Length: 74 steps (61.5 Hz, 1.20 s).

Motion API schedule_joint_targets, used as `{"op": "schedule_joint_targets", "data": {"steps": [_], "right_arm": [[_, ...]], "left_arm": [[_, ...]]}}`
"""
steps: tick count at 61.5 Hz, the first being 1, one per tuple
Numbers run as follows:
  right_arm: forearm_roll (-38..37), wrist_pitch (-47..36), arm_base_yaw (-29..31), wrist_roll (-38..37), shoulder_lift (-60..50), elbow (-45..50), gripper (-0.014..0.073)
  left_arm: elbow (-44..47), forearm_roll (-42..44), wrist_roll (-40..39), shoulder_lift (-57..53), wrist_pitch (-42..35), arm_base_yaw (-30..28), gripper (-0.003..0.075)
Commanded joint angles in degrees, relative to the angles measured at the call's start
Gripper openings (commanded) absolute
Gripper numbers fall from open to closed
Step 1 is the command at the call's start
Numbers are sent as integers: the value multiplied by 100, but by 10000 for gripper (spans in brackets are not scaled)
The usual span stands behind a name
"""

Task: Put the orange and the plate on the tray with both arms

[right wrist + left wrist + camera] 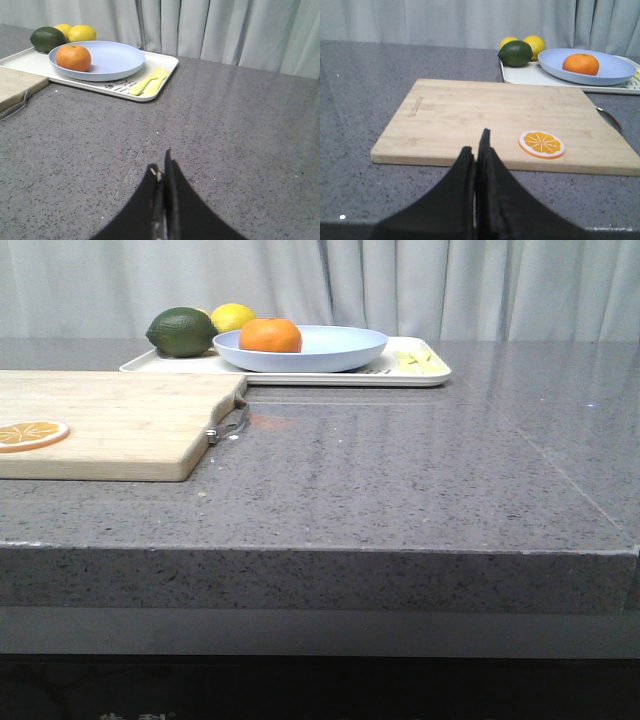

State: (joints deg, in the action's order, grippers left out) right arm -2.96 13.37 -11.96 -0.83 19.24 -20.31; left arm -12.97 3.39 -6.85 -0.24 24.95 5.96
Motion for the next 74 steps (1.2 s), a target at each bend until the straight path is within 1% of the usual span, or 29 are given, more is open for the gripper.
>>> {"op": "schedule_joint_targets", "data": {"steps": [1,8,16,28,44,58,74], "right_arm": [[-80,-503,-5,38,19,-145,-61],[-80,-503,-5,38,19,-145,-61],[-80,-503,-5,38,19,-145,-61],[-80,-503,-5,38,19,-145,-61],[-80,-503,-5,38,19,-145,-61],[-80,-503,-5,38,19,-145,-61],[-80,-503,-5,38,19,-145,-61]], "left_arm": [[151,-144,-45,-124,-788,-14,-18],[630,-207,-45,-124,-1138,-14,-18],[1008,-339,-45,-124,-1315,-14,-18],[1322,-508,-45,-124,-1625,-14,-18],[1336,-517,-45,-124,-1674,-29,-18],[1336,-643,-45,-124,-1674,-459,-18],[1336,-643,-45,-113,-1674,-514,-18]]}}
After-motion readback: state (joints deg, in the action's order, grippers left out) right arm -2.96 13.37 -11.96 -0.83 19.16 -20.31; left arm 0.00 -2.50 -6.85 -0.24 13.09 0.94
